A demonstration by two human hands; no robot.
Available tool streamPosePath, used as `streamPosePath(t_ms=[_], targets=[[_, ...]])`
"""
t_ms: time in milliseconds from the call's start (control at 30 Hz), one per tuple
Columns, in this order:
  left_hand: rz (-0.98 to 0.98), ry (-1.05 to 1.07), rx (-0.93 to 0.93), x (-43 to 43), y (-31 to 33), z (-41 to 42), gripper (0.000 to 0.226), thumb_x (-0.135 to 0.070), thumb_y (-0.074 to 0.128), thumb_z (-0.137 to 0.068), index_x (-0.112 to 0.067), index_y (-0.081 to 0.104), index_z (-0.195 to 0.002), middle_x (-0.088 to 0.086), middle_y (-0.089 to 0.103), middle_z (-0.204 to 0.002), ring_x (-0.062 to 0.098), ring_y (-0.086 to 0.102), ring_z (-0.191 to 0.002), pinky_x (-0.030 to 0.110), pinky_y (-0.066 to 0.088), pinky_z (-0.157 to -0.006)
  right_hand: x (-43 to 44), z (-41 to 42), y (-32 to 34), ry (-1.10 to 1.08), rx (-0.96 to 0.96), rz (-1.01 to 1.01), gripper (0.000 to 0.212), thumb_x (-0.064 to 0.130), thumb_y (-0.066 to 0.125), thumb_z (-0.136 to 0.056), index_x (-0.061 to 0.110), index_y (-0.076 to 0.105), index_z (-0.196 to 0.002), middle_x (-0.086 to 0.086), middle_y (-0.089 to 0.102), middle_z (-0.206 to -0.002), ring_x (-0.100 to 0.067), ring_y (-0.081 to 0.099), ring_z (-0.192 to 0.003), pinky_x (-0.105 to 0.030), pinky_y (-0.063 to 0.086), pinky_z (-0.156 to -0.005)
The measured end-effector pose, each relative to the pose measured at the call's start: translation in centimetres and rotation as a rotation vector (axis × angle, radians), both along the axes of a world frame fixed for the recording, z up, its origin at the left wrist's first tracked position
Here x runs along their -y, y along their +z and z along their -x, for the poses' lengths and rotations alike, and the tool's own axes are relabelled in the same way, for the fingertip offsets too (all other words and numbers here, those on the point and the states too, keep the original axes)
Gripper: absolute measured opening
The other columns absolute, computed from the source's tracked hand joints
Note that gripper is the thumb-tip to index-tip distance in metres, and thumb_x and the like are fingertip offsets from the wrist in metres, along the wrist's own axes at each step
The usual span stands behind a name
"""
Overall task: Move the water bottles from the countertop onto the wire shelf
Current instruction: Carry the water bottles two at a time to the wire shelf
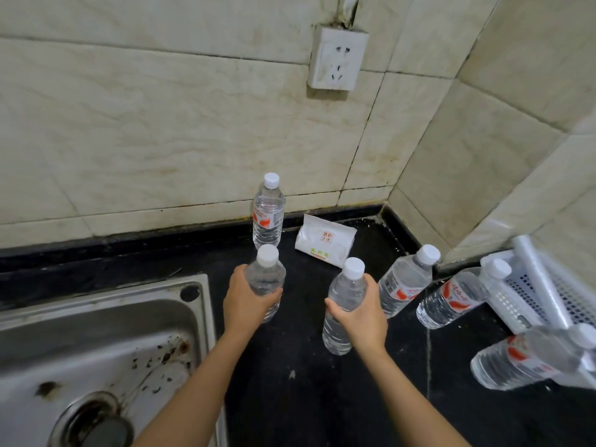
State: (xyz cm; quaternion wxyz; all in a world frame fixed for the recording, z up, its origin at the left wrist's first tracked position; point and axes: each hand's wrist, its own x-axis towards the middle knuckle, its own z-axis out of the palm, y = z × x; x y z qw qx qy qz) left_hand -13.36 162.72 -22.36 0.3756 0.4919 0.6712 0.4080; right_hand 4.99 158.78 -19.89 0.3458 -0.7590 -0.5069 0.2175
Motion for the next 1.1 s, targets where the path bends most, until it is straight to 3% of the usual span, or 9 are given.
streamPosePath(t_ms=[167,267,367,533,633,733,967,1100], targets=[[0.002,0.0,-0.028,3.2,-0.7,0.1,0.063,-0.028,0.082,-0.059,-0.024,0.043,-0.108,0.001,0.058,-0.109,0.019,0.058,-0.096,0.031,0.047,-0.078,1.0,0.1,-0.4,-0.017,0.011,-0.024,0.067,0.033,0.078,-0.067,0.024,0.039,-0.121,0.013,0.045,-0.105,-0.021,0.054,-0.109,-0.035,0.042,-0.079],[0.021,0.02,-0.036,5.1,-1.0,0.4,0.066,-0.033,0.084,-0.057,-0.023,0.044,-0.109,0.0,0.06,-0.105,0.02,0.061,-0.095,0.03,0.049,-0.076,1.8,0.3,-0.4,-0.046,-0.02,-0.038,0.069,0.033,0.078,-0.067,0.024,0.039,-0.124,0.003,0.056,-0.117,-0.025,0.055,-0.111,-0.04,0.045,-0.085],[0.015,0.035,-0.017,6.9,-0.5,0.3,0.065,-0.036,0.082,-0.053,-0.026,0.043,-0.104,-0.002,0.061,-0.102,0.022,0.061,-0.096,0.038,0.052,-0.082,3.2,-0.1,-0.5,-0.119,-0.078,-0.072,0.07,0.032,0.079,-0.066,0.022,0.042,-0.125,-0.002,0.058,-0.121,-0.027,0.056,-0.111,-0.04,0.044,-0.088],[-0.075,-0.042,-0.008,11.0,1.5,-0.2,0.062,-0.057,0.063,-0.04,-0.03,0.044,-0.093,0.0,0.059,-0.094,0.019,0.061,-0.088,0.04,0.052,-0.079,7.8,-1.1,-0.6,-0.212,-0.047,-0.134,0.073,0.028,0.082,-0.063,0.019,0.047,-0.126,-0.004,0.059,-0.122,-0.027,0.056,-0.112,-0.036,0.042,-0.088],[-0.107,-0.127,0.006,12.7,2.3,-0.8,0.059,-0.048,0.072,-0.045,-0.028,0.045,-0.093,-0.001,0.056,-0.097,0.018,0.06,-0.088,0.033,0.051,-0.077,10.9,-2.4,0.4,-0.263,-0.045,-0.143,0.075,0.027,0.083,-0.06,0.02,0.047,-0.125,-0.005,0.06,-0.122,-0.028,0.056,-0.112,-0.04,0.044,-0.091],[-0.145,-0.187,0.052,13.9,2.9,-2.1,0.049,-0.023,0.083,-0.054,-0.02,0.048,-0.088,0.001,0.052,-0.096,0.016,0.057,-0.084,0.014,0.041,-0.065,14.4,-3.1,1.7,-0.363,-0.081,-0.166,0.075,0.025,0.084,-0.059,0.024,0.046,-0.124,-0.002,0.061,-0.12,-0.025,0.057,-0.11,-0.042,0.045,-0.095],[-0.144,-0.444,0.146,18.1,3.8,-7.4,0.055,-0.011,0.084,-0.056,-0.015,0.048,-0.099,0.0,0.045,-0.1,0.022,0.054,-0.094,0.03,0.041,-0.076,24.8,-4.5,3.8,-0.679,-0.048,-0.221,0.068,0.019,0.086,-0.056,0.024,0.049,-0.113,0.007,0.057,-0.103,-0.021,0.058,-0.101,-0.038,0.046,-0.09],[-0.083,-0.662,0.159,22.4,3.9,-10.3,0.055,-0.011,0.083,-0.057,-0.014,0.049,-0.099,0.001,0.046,-0.102,0.023,0.054,-0.096,0.029,0.039,-0.077,31.7,-5.1,3.8,-0.894,0.004,-0.236,0.071,0.042,0.081,-0.047,0.034,0.047,-0.109,0.01,0.057,-0.102,-0.018,0.058,-0.098,-0.036,0.047,-0.088]])
